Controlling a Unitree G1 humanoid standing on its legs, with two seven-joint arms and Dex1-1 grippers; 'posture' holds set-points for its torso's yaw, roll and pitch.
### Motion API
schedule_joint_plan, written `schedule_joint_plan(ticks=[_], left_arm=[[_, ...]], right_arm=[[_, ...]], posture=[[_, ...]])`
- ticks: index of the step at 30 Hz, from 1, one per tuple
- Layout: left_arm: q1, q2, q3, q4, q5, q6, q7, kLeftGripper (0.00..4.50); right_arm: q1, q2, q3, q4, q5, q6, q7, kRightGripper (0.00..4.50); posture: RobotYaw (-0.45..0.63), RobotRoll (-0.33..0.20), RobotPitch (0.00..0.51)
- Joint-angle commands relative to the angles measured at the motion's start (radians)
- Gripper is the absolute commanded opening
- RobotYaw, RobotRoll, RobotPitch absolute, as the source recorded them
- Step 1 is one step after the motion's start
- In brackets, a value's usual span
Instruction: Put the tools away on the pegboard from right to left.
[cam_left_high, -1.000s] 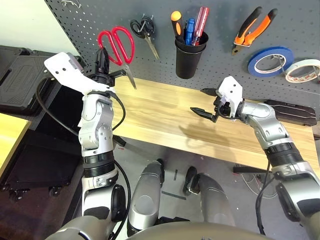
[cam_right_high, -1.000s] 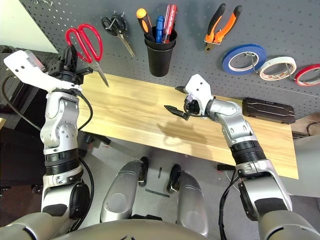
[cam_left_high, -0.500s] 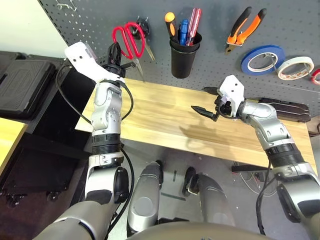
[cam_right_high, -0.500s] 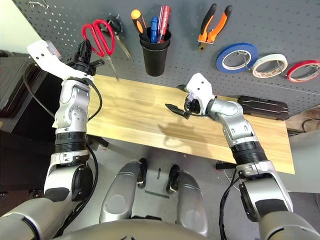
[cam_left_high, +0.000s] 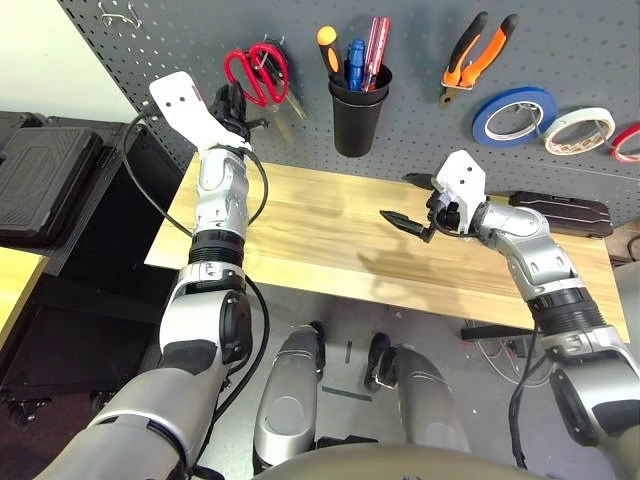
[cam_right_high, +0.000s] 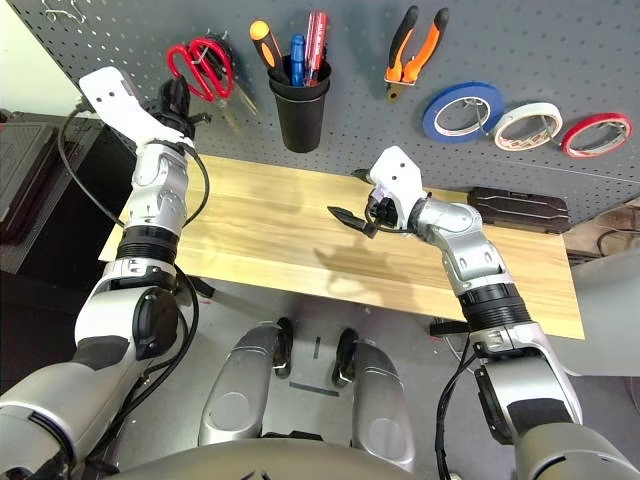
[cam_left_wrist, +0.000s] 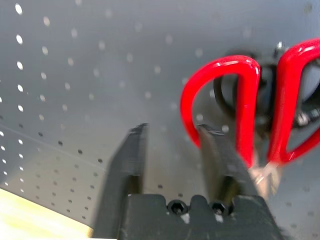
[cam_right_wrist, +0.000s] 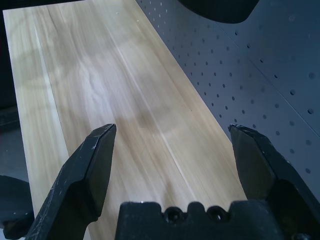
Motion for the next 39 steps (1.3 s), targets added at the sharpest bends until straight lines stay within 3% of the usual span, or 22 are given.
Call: schedule_joint_plan(ticks=[1,3,4,8,14,22,39], left_arm=[[0.126,-0.01,-0.026,-0.145,0.009,0.033,-0.019,3.55],[0.224,-0.008,-0.043,-0.277,0.001,0.082,-0.03,4.4],[0.267,-0.007,-0.051,-0.337,-0.001,0.106,-0.033,4.47],[0.469,0.027,-0.064,-0.563,0.016,0.196,-0.029,4.47],[0.62,0.091,0.009,-0.659,0.017,0.222,0.005,4.47],[0.592,0.167,0.078,-0.585,0.004,0.194,-0.018,4.47],[0.593,0.207,0.106,-0.465,-0.001,0.12,-0.091,4.47]], right_arm=[[0.034,0.007,-0.026,-0.016,-0.001,-0.024,-0.043,4.5],[0.043,0.017,-0.06,-0.01,0.006,-0.032,-0.099,4.5],[0.046,0.021,-0.076,-0.007,0.007,-0.034,-0.128,4.5],[0.086,0.06,-0.188,0.002,-0.008,-0.043,-0.351,4.5],[0.196,0.107,-0.324,-0.03,-0.043,-0.13,-0.627,4.5],[0.319,0.151,-0.42,-0.008,-0.051,-0.265,-0.814,4.5],[0.27,0.07,-0.519,0.18,-0.031,-0.402,-0.92,4.5]], posture=[[0.21,0.0,0.193],[0.21,0.0,0.195],[0.21,0.0,0.195],[0.21,0.0,0.192],[0.16,0.0,0.154],[0.09,0.0,0.095],[0.02,0.0,0.103]])
